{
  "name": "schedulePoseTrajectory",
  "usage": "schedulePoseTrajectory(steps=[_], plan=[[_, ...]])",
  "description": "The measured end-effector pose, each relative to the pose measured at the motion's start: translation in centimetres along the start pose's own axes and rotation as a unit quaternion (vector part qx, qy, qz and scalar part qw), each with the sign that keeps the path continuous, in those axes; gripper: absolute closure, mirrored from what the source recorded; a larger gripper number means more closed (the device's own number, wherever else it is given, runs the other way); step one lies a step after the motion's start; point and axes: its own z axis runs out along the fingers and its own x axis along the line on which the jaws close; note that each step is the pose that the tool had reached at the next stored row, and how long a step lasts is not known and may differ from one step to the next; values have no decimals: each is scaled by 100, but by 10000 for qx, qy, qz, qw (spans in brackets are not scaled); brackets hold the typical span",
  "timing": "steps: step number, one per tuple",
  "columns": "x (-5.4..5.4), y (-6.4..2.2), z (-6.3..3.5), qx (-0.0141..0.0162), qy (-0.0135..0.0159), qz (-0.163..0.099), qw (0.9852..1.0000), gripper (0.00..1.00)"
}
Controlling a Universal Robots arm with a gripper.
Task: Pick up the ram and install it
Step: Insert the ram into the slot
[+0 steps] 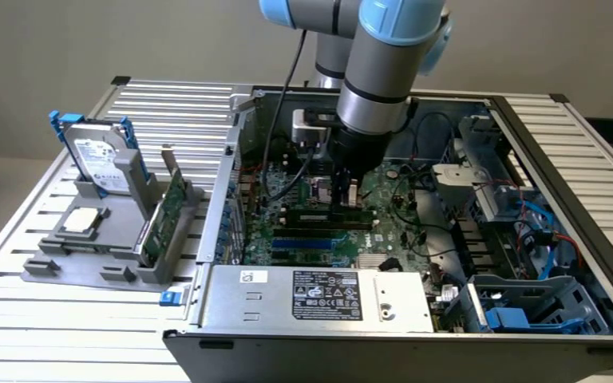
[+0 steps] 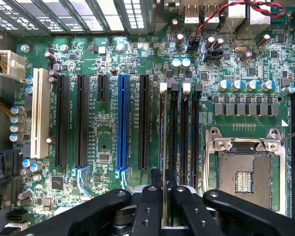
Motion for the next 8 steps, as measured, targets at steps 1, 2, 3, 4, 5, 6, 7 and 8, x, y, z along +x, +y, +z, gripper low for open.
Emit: schedulePoseTrajectory(steps=[1,2,3,4,5,6,7,8], plan=[[-3,5,1,0,-1,0,10000,86],[-6,8,0,1,0,1,10000,86],[-7,8,0,6,1,1,10000,86],[-7,8,1,9,1,1,10000,86],[-7,9,1,11,3,1,10000,86],[-7,9,1,14,4,2,10000,86],[-8,8,1,15,6,2,10000,86],[-7,9,2,17,8,1,10000,86]])
